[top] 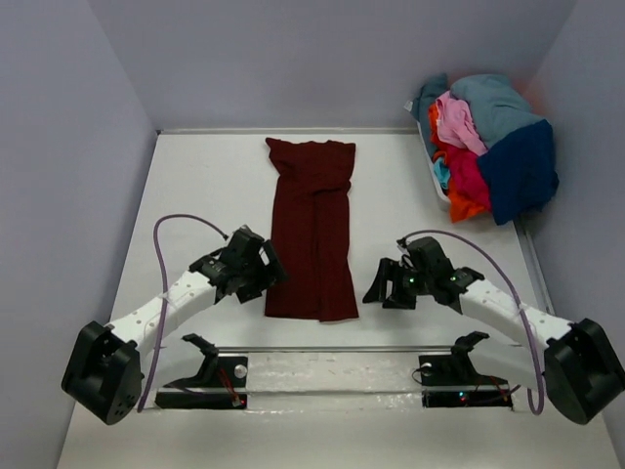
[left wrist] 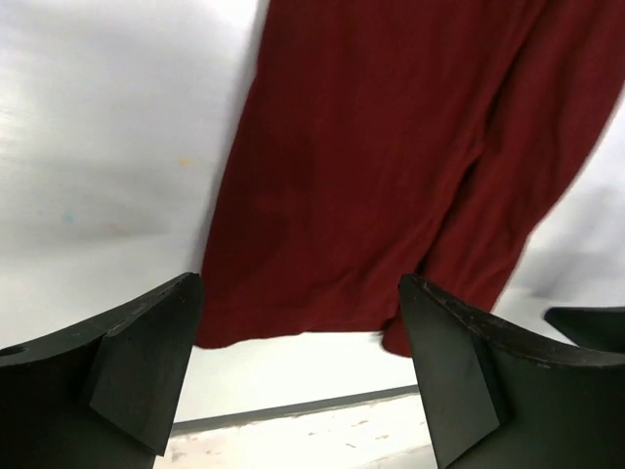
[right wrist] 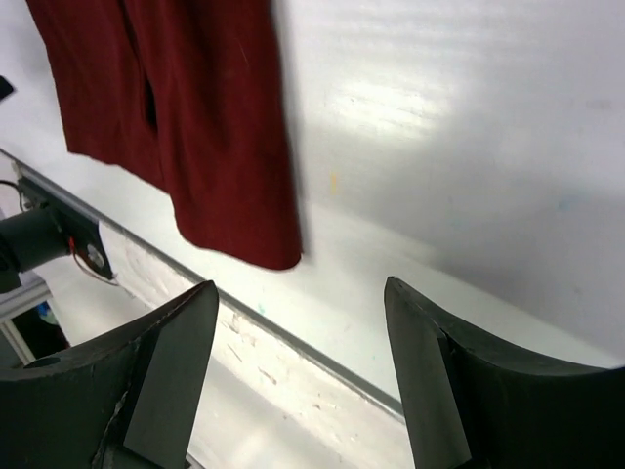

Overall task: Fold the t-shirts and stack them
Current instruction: Grab the bottom of the folded rectangular tshirt with both arms

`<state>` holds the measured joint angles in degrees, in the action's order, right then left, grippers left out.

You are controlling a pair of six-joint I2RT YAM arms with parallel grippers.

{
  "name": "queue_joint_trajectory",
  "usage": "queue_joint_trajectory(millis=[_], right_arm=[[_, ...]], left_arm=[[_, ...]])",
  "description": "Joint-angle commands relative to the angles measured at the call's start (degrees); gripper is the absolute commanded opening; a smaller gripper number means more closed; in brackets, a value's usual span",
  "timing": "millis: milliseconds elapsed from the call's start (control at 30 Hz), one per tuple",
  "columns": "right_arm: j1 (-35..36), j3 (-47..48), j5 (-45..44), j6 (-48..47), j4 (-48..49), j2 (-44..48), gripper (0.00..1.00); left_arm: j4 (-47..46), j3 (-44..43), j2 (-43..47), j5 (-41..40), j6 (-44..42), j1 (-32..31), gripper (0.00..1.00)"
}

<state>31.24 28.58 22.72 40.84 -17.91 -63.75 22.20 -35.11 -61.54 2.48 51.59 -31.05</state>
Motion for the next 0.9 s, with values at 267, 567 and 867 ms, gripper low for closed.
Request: queue_joint_trajectory(millis=[267,567,867], right_arm=[[5.05,-2.48,-1.18,6.62,2.44,-0.05,0.73],[7.6,-3.17,-3.91,11.01,9.55,-6.83,0.68],[11.11,-1.34,-6.98,13.91,14.13,-14.02,0.53]], left_arm=[[2.15,3.47,4.85,-7.06,2.9,-2.61,0.92],[-1.1,6.55,2.04,-6.09,1.06,-2.61,0.9],[-1.36,8.21,3.53,-6.0,1.14,-2.61,0.88]])
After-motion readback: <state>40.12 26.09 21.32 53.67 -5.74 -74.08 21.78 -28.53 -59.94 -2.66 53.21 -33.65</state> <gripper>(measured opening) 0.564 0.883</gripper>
